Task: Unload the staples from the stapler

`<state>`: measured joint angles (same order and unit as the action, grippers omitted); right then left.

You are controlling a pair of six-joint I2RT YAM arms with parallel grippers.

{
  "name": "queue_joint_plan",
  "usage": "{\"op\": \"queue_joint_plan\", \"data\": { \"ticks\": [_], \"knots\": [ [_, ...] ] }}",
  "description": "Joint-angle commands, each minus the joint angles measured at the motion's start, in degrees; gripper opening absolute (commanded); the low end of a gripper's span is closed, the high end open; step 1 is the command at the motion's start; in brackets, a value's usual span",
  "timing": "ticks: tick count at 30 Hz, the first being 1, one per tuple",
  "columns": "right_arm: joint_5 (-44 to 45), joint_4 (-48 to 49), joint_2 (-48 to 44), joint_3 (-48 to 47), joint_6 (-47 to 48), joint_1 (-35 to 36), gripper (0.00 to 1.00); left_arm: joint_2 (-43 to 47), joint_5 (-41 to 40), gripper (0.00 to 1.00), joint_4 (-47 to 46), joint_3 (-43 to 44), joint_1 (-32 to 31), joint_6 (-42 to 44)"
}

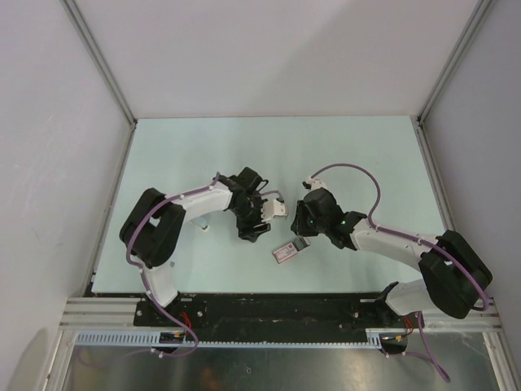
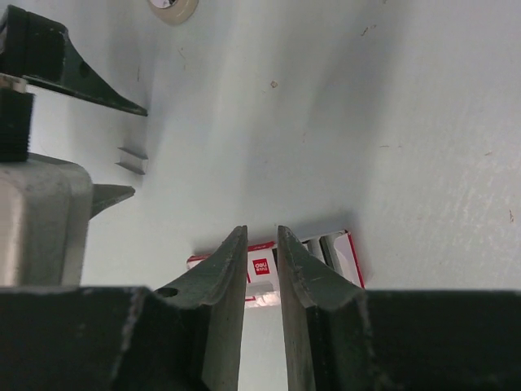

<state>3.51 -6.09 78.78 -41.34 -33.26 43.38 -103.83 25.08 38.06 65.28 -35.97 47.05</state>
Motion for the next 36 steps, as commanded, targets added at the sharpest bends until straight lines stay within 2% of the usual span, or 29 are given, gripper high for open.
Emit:
{"op": "queue_joint_plan", "data": {
  "ticks": [1, 12, 23, 31, 36],
  "knots": [
    [-0.63, 2.14, -1.65, 0.03, -0.16, -0.23, 0.26, 1.71, -4.16, 0.64, -5.02, -1.42, -1.21, 1.64],
    [-0.26, 1.13, -2.98, 0.09, -0.27, -0.57, 0.24, 1.89, -9.51, 0.59, -6.78, -5.51, -2.73, 5.56],
    [0.31, 0.00, -4.20, 0.05, -0.19, -1.09, 0.22, 3.91, -10.99, 0.55, -7.00, -7.42, -3.47, 6.00],
    [0.34, -0.58, -4.89, 0.07, 0.02, -1.79, 0.21, 4.80, -12.29, 0.34, -6.95, -8.69, -4.08, 5.08],
    [0.07, -0.93, -5.63, 0.04, 0.28, -2.74, 0.21, 6.69, -12.39, 0.27, -7.00, -9.38, -4.16, 3.40]
  ]
}}
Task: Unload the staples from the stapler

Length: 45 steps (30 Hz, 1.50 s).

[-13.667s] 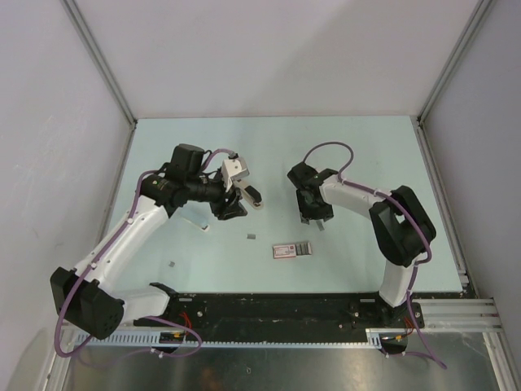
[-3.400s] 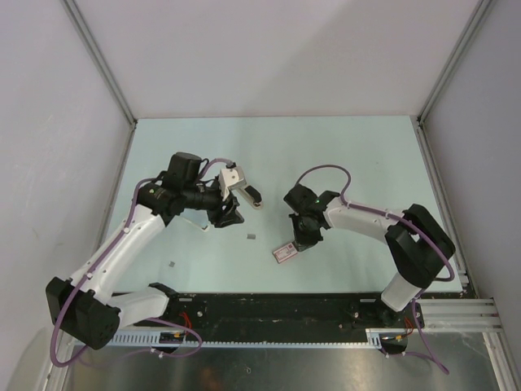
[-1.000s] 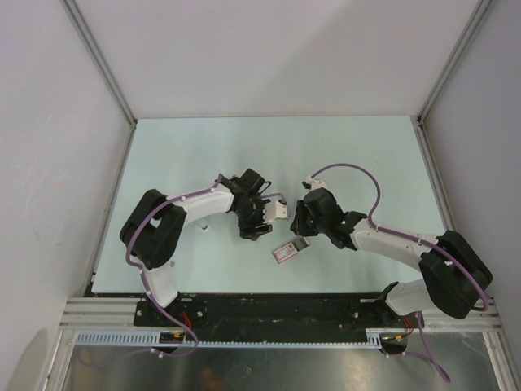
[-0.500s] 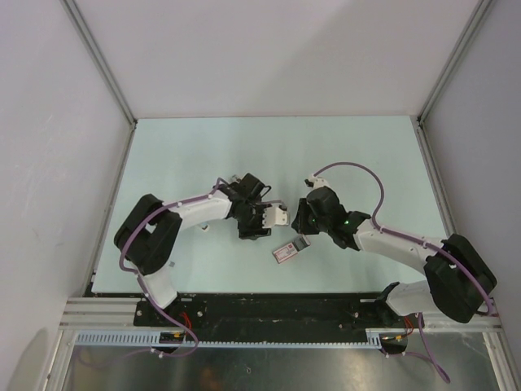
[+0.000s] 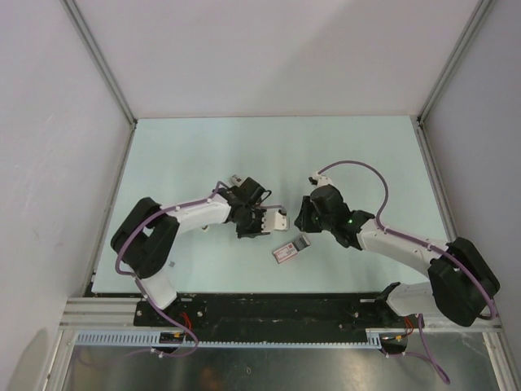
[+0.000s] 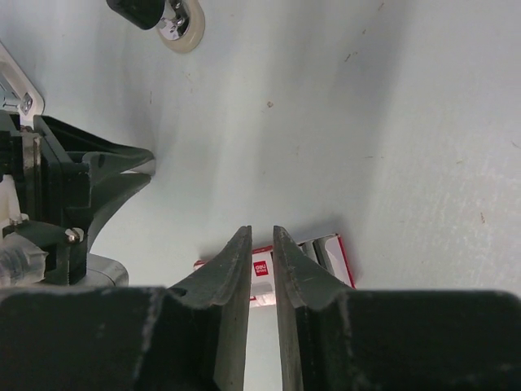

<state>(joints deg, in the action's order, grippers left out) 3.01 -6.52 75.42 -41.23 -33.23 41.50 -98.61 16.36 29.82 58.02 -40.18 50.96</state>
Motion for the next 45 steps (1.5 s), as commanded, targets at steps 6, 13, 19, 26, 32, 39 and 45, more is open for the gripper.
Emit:
{"op": "queue_joint_plan", "data": {
  "ticks": [6, 13, 19, 26, 32, 39, 45],
  "knots": [
    [-0.45, -0.44, -3.74, -0.08, 0.72, -2.00, 0.21, 4.86, -3.44, 0.21, 1.41, -0.79, 0.07, -3.76],
    [-4.22, 0.11, -6.44, -0.20, 0.90, -4.09, 0.21, 12.68, 0.68, 0.17, 2.57, 5.21, 0.04, -9.64],
    [-10.13, 2.58, -7.95, -0.74, 2.38, -5.11, 0.23, 19.22, 9.43, 0.15, 3.79, 12.10, 1.97, -17.33],
    [-24.37, 14.35, -10.08, -2.19, 3.46, -5.50, 0.39, 18.53, 36.53, 0.14, 3.43, 26.22, 13.83, -40.12],
    [-26.88, 25.25, -14.81, -2.43, -1.54, -5.59, 0.60, 19.73, 47.71, 0.14, -3.48, 30.01, 17.36, -57.64],
    [-26.43, 40.06, -17.55, -3.97, -5.09, -4.46, 0.87, 23.41, 52.81, 0.15, -29.36, 24.69, 18.25, -84.25],
    [-25.89, 45.61, -16.30, -6.74, -6.23, -3.70, 0.87, 25.90, 51.64, 0.15, -50.38, 17.36, 19.42, -103.80]
  ]
}}
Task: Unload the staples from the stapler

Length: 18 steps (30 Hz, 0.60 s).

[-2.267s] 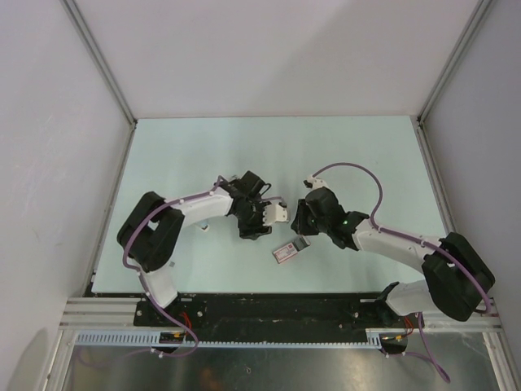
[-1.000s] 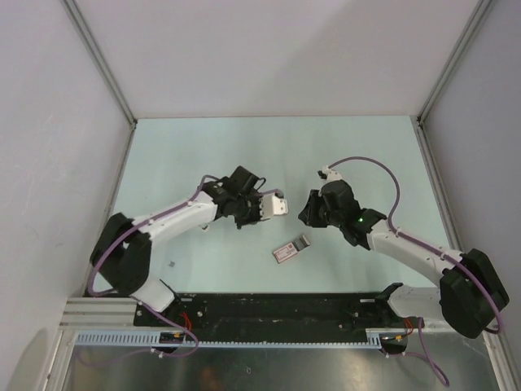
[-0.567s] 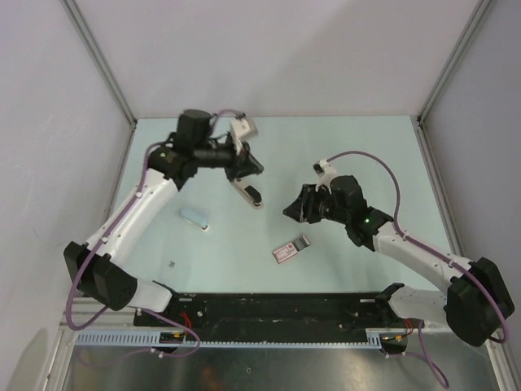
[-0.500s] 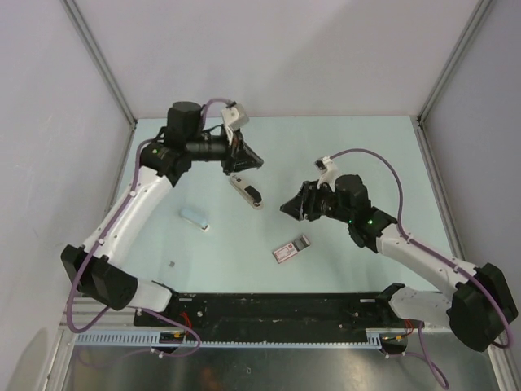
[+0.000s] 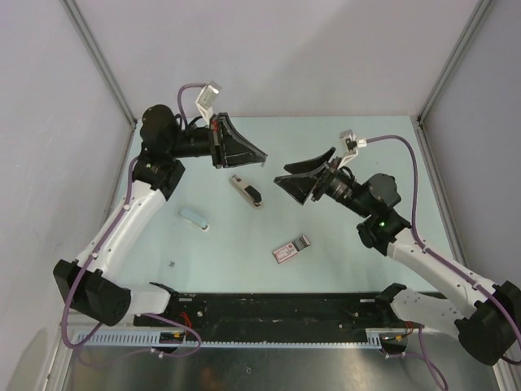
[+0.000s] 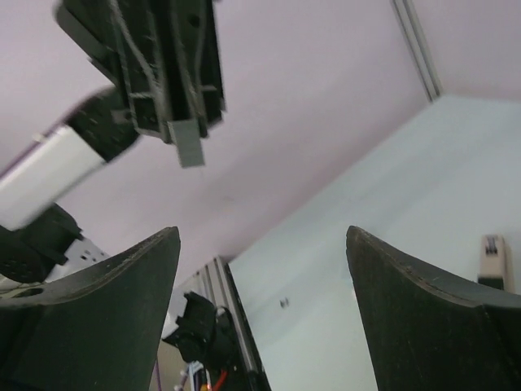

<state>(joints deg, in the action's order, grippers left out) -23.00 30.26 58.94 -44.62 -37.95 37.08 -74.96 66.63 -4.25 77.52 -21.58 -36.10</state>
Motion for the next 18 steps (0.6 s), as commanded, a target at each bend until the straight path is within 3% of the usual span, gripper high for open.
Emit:
{"op": "queue_joint_plan", "data": {
  "ticks": [1, 18],
  "knots": [
    [0.49, 9.63, 0.33, -3.49, -1.86, 0.80, 0.86, 2.39, 1.07, 0.15, -16.71, -2.65, 0.87, -17.39],
    [1.82, 11.42, 7.39, -9.30, -3.90, 3.38, 0.60, 3.74, -2.37, 0.15, -20.36, -8.77, 1.20, -20.21]
  ]
}}
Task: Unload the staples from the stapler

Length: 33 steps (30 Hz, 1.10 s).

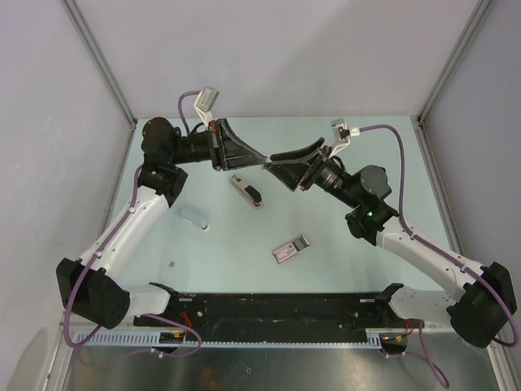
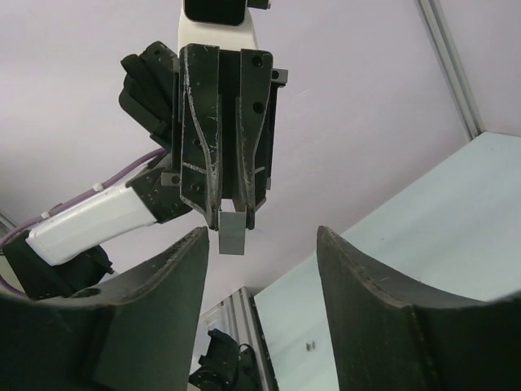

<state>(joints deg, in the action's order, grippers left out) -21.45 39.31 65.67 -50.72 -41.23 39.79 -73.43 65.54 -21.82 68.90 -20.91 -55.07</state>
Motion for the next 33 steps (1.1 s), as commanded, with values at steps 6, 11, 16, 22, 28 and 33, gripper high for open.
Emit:
{"op": "queue_joint_plan", "data": {
  "ticks": [6, 11, 16, 22, 28, 33],
  "knots": [
    [-0.58, 2.92, 1.96, -3.27, -1.87, 0.95, 0.43, 2.32, -2.33, 0.16, -2.83, -0.86, 1.21, -0.84],
    [-1.13, 3.66, 2.60, -3.33, -2.72, 0.89, 0.37, 2.26, -3.04, 0.16, -2.83, -1.20, 1.41, -0.39],
    [-1.59, 4.61, 3.29, -3.48, -3.48, 0.91, 0.36, 2.20, -3.57, 0.16, -2.81, -1.60, 1.56, -0.13],
    [-1.86, 6.35, 4.50, -3.53, -4.46, 1.15, 0.35, 2.34, -3.88, 0.16, -2.79, -2.02, 1.68, 0.07],
    [-2.10, 6.74, 5.30, -3.68, -4.89, 1.35, 0.27, 2.49, -4.01, 0.16, -2.79, -2.18, 1.83, 0.18],
    [-1.84, 6.74, 5.18, -3.68, -4.70, 1.45, 0.17, 2.71, -3.97, 0.16, -2.79, -2.77, 1.85, 0.36]
  ]
}}
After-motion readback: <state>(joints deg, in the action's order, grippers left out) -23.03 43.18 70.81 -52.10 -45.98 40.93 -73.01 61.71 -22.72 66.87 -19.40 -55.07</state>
